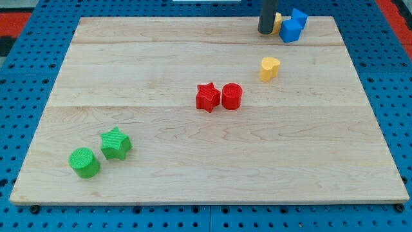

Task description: Move the yellow heart left to the blue cube

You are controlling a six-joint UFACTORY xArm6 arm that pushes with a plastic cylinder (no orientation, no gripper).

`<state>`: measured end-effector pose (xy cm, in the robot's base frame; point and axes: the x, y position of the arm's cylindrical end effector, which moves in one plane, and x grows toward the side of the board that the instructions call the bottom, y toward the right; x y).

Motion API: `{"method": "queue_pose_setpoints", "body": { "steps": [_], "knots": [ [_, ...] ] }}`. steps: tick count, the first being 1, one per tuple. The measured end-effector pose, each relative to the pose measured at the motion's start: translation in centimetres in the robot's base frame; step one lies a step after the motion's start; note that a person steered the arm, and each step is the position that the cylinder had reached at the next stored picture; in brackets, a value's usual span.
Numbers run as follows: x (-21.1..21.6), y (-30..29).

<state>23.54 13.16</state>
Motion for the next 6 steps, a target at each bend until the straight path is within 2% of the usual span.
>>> {"method": "queue_pose_setpoints", "body": {
  "steps": [1, 3, 5, 6],
  "knots": [
    [-0.1, 0.5],
    [4.4, 1.2],
    [12.6, 4.7],
    [16.4, 3.9]
  ]
}}
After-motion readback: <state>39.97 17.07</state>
